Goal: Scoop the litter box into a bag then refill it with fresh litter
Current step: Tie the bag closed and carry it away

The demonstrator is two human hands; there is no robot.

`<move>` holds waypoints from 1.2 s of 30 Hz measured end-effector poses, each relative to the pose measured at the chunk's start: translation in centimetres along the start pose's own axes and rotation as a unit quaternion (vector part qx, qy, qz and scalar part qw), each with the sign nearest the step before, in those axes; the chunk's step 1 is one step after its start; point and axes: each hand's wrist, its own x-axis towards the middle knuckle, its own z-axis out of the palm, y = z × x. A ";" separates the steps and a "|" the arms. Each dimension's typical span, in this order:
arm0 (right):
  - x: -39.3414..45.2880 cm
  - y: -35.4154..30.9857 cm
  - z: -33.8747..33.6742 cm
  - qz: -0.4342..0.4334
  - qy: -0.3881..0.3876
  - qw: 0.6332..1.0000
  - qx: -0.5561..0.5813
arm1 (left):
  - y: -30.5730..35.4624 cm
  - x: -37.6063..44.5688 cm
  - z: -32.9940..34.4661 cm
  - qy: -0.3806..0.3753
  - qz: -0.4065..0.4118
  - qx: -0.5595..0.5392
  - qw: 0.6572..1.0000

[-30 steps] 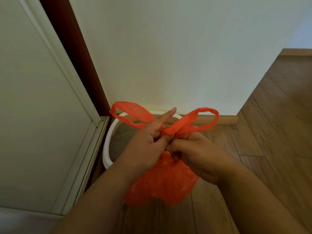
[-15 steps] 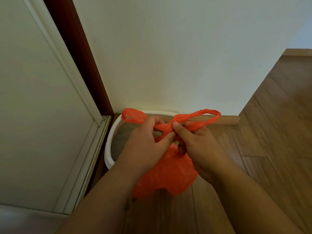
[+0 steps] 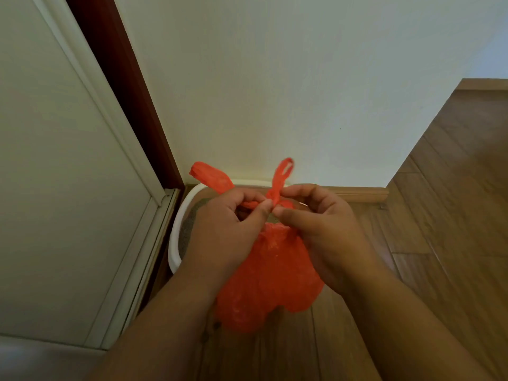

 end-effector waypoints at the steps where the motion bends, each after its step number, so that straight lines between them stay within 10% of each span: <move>1: -0.1 0.1 -0.1 -0.017 0.000 0.996 -0.088 | -0.1 0.2 -0.1 0.001 -0.014 -0.007 1.000; 8: -0.1 0.5 -0.7 -0.131 -0.033 0.896 -0.422 | -0.4 0.4 -0.3 -0.026 -0.027 -0.001 0.999; 13: -0.4 0.1 -0.1 0.002 -0.070 0.986 -0.151 | -0.2 0.5 -0.6 -0.016 -0.008 0.002 1.000; 17: -0.6 -0.5 -0.1 0.053 -0.145 0.988 0.002 | -0.2 0.6 -1.0 -0.026 -0.036 -0.034 0.998; 29: 0.1 -0.1 -0.5 -0.050 -0.002 0.975 -0.219 | 0.3 0.4 -0.1 -0.107 -0.131 -0.187 0.968; 36: 0.3 -0.5 0.1 -0.005 0.025 1.000 0.004 | -0.4 1.1 0.3 -0.053 -0.199 -0.280 0.938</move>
